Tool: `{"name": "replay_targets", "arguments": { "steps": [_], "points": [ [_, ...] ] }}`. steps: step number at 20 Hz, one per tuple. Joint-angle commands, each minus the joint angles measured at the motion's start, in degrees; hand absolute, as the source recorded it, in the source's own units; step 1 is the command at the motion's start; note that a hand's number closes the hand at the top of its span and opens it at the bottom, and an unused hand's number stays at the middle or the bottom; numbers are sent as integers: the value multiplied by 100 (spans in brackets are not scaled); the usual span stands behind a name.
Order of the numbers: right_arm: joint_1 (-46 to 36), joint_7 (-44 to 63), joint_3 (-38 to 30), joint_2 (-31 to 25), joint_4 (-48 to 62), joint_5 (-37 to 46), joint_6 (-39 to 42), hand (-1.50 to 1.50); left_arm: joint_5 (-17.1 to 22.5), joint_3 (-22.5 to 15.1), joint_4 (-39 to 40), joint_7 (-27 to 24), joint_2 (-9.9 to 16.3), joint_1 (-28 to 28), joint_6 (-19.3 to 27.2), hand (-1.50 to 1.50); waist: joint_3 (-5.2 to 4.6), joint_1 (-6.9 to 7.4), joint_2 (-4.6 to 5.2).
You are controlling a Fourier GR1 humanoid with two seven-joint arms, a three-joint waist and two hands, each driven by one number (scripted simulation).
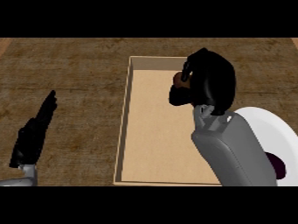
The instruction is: Pick the sweet potato from the plate and place it in the cardboard box
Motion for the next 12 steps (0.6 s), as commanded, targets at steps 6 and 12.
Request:
{"name": "replay_targets", "arguments": {
  "steps": [6, 12],
  "points": [
    [-363, 165, 79, 20, 2011, -621, -1986, -150, -179, -83, 260, -146, -162, -92, 112, 0, 1, 4, 4],
    [-227, -461, -157, 20, 1999, -683, -3303, -150, -32, 35, -59, -129, -91, 131, 10, 0, 4, -1, -5]
  ]
}}
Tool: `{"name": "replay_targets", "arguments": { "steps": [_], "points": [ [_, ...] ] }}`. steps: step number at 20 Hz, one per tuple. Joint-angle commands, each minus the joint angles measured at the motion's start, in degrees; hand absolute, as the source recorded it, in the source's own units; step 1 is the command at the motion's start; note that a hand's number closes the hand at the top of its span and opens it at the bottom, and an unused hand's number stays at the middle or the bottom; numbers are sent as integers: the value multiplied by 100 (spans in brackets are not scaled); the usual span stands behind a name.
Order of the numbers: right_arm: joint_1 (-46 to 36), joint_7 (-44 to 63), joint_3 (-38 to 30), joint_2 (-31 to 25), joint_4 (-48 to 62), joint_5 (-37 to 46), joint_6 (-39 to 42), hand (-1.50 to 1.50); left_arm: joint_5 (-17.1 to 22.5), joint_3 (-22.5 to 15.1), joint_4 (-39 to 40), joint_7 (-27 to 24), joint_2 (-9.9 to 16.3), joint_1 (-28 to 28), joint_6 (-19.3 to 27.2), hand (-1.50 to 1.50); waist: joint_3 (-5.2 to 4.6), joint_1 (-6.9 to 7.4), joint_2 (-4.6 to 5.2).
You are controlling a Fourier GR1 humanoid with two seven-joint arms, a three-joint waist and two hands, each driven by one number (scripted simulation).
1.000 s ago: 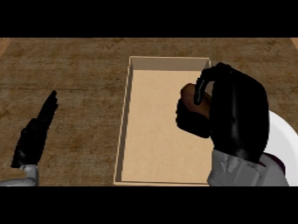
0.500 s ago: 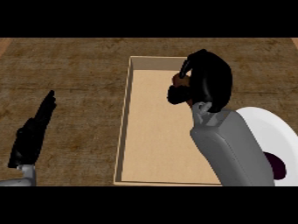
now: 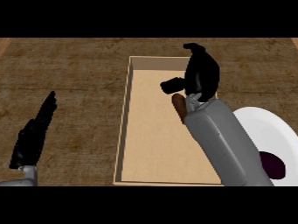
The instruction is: Pick the sweet potato from the plate and place it in the cardboard box
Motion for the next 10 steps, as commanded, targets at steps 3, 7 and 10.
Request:
{"name": "replay_targets", "arguments": {
  "steps": [3, 7, 10],
  "points": [
    [34, 102, -258, 16, -242, 220, -1768, -150, -97, -124, -147, -34, -139, 211, 90, 0, 2, -27, -21],
    [508, -476, -675, 16, -678, -38, -2511, -150, -23, 61, 52, 99, -68, -45, 88, 0, 4, -125, -15],
    [720, -819, -927, -18, -1400, -374, -2680, -150, 6, 59, -137, -132, -40, 343, 37, 0, 6, -127, -40]
  ]
}}
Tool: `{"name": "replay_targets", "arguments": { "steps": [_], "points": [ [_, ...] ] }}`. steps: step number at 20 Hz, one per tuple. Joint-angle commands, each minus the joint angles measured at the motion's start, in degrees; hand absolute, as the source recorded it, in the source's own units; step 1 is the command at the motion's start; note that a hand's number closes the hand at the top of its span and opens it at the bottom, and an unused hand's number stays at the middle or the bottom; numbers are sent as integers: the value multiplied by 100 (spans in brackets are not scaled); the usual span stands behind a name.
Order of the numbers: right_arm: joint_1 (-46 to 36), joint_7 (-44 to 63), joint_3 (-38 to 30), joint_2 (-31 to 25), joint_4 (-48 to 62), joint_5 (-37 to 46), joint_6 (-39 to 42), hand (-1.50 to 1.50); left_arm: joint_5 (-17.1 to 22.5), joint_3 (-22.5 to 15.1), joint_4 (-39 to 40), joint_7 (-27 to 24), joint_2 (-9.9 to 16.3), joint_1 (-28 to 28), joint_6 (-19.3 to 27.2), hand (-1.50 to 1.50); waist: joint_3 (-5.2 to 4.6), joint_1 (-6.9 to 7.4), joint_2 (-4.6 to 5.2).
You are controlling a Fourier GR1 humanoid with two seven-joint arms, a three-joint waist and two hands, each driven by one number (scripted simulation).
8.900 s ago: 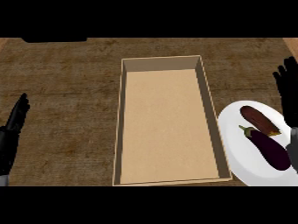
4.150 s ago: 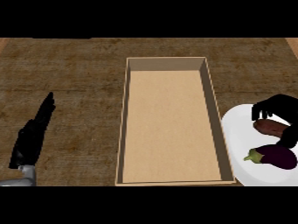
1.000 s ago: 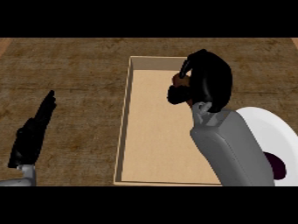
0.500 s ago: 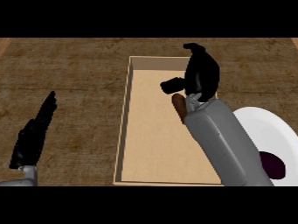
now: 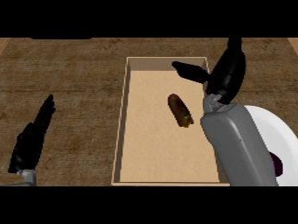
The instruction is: Pick the sweet potato from the plate and place it in the cardboard box
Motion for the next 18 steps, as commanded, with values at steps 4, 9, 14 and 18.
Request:
{"name": "replay_targets", "arguments": {
  "steps": [4, 9, 14, 18],
  "points": [
    [1080, -37, -458, -200, -1759, -50, -580, -150, -35, 95, 177, -166, -62, -28, 126, 0, -5, -145, -30],
    [2735, -6, -807, -568, -3522, -462, -207, -150, 29, 140, 66, -78, -1, 104, 23, 0, -2, -214, -47],
    [4211, -447, -1257, -1142, -5148, -1834, 138, -150, 29, 78, -145, 195, -59, 95, 5, 0, 4, -187, -36],
    [5403, -1209, -1759, -1487, -5791, -3099, 396, -150, -24, 133, -291, 91, 15, 180, 25, 0, 11, -179, -42]
  ]
}}
